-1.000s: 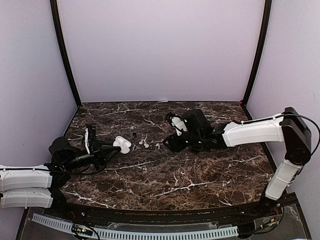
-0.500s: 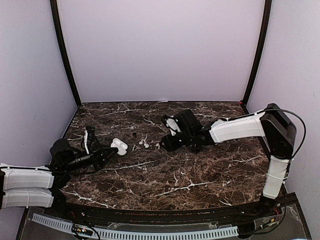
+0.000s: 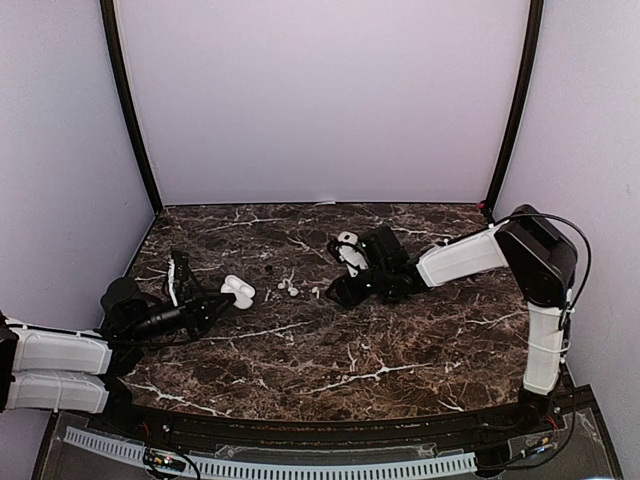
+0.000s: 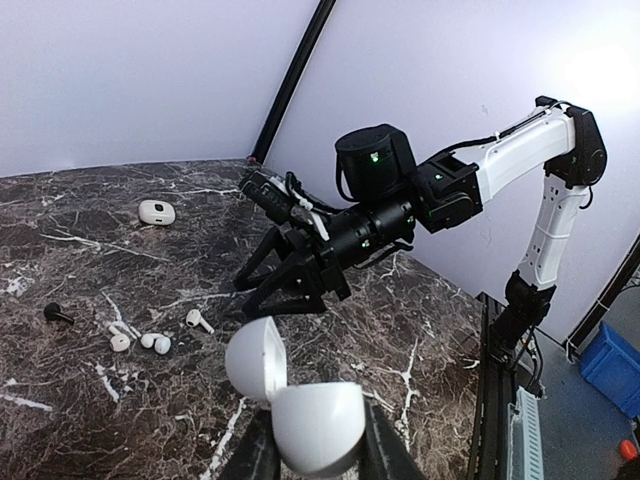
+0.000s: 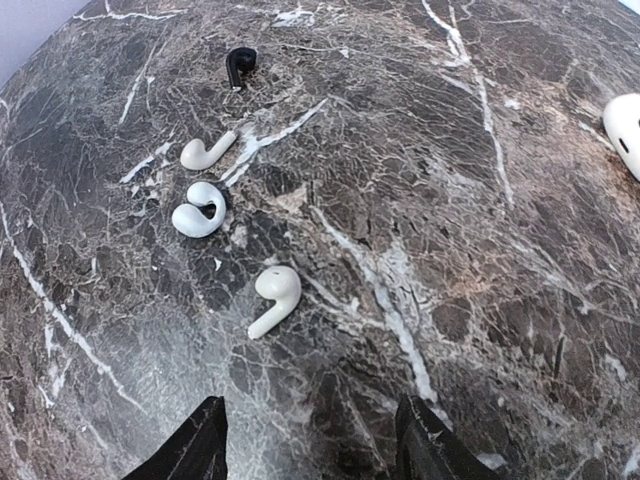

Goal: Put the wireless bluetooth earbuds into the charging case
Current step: Move the left earbud to the center of the board.

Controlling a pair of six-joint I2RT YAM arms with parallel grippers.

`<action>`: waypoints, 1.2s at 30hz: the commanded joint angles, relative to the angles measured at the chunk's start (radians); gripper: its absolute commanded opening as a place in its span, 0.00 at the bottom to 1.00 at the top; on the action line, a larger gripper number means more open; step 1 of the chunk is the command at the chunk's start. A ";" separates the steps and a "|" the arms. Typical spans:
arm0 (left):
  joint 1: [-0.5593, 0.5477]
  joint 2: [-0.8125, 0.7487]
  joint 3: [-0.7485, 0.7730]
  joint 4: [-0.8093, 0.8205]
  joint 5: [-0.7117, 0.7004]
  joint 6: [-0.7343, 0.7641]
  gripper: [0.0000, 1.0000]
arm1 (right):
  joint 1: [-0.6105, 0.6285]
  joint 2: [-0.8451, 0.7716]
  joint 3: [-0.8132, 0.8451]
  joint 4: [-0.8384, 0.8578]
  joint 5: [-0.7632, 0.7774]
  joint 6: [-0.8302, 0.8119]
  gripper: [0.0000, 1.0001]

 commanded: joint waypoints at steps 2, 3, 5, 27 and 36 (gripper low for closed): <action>0.007 -0.002 -0.006 0.059 0.026 -0.003 0.18 | 0.002 0.051 0.028 0.114 -0.014 -0.049 0.56; 0.008 -0.002 -0.006 0.056 0.027 0.001 0.18 | 0.002 0.057 0.029 0.127 -0.011 -0.054 0.56; 0.008 -0.002 -0.004 0.049 0.026 0.013 0.18 | 0.002 0.069 0.030 0.148 -0.005 -0.061 0.56; 0.008 0.028 -0.008 0.035 0.027 0.051 0.18 | 0.074 0.218 0.214 0.044 0.099 -0.159 0.35; 0.008 0.069 -0.007 0.108 0.166 0.094 0.18 | 0.078 0.184 0.194 0.045 0.072 -0.165 0.19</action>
